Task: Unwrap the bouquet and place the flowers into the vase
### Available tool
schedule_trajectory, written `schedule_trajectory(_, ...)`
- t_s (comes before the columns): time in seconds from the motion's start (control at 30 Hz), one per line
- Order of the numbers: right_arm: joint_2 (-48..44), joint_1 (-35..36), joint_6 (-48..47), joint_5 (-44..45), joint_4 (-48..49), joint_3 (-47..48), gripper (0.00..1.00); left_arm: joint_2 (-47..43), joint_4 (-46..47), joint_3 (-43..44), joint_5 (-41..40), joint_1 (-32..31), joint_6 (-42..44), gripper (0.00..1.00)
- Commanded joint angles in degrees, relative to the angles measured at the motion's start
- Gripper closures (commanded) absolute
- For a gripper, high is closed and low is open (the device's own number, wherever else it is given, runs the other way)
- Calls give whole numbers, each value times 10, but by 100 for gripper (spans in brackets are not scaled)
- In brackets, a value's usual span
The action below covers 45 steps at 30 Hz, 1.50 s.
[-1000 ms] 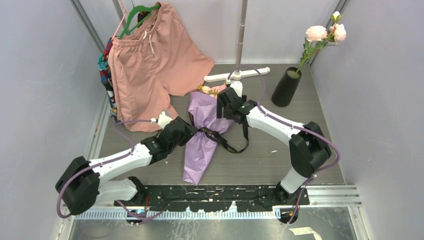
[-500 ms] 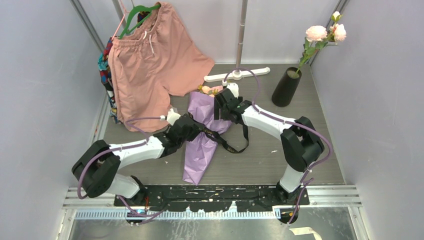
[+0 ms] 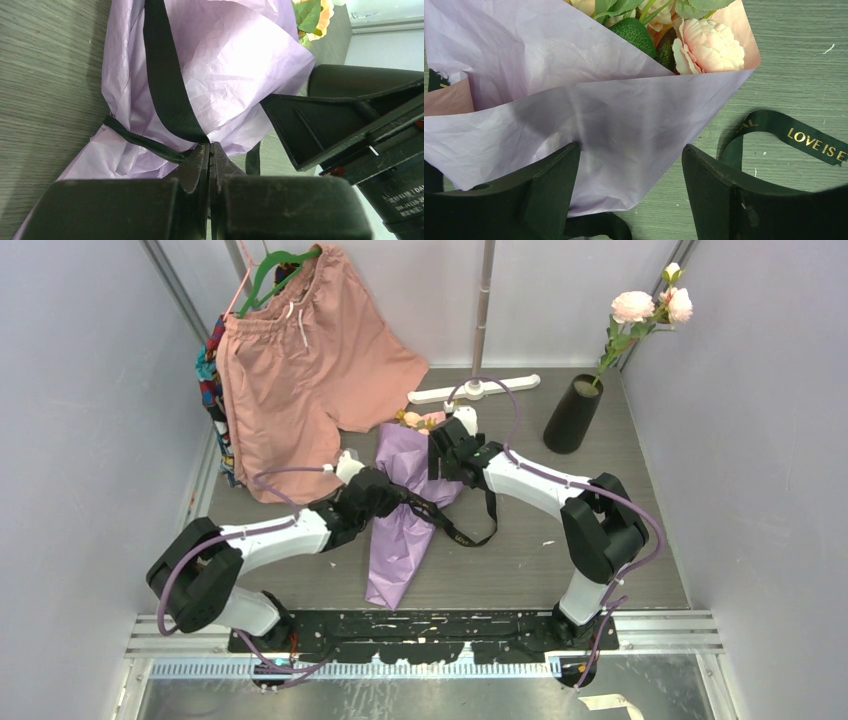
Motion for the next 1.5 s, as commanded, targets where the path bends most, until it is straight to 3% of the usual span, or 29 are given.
schedule_trajectory(0.0, -14, 2, 0, 7, 28, -10, 20, -53, 4, 17, -16, 4, 44, 100)
schedule_trajectory(0.17, -19, 2, 3, 7, 36, -24, 20, -181, -83, 6, -59, 12, 92, 100)
schedule_trajectory(0.33, -16, 2, 5, -4, 42, -30, 20, -301, -254, 43, -164, 27, 142, 100)
schedule_trajectory(0.67, -12, 18, -2, -12, 40, -22, 20, -459, -504, 113, -344, 51, 141, 100)
schedule_trajectory(0.7, -15, 23, -5, -13, 38, -20, 20, -464, -516, 120, -351, 52, 142, 96)
schedule_trajectory(0.73, -19, 29, -8, -11, 35, -18, 20, -466, -523, 124, -355, 51, 144, 80)
schedule_trajectory(0.77, -22, 37, -13, -6, 32, -16, 20, -465, -521, 124, -351, 51, 151, 60)
schedule_trajectory(0.83, -27, 55, -21, 6, 25, -12, 20, -456, -496, 119, -324, 51, 171, 32)
schedule_trajectory(0.93, -27, 65, -13, 13, 16, -9, 21, -416, -437, 98, -252, 52, 188, 11)
schedule_trajectory(1.1, 6, 63, 13, 48, -15, 0, 21, -347, -372, 44, -114, 39, 181, 9)
schedule_trajectory(1.33, 79, 32, 26, 18, 0, 30, 21, -407, -313, -127, -36, -18, 102, 11)
schedule_trajectory(1.47, 112, 16, 25, 7, 0, 59, 21, -412, -293, -192, -29, -43, 59, 12)
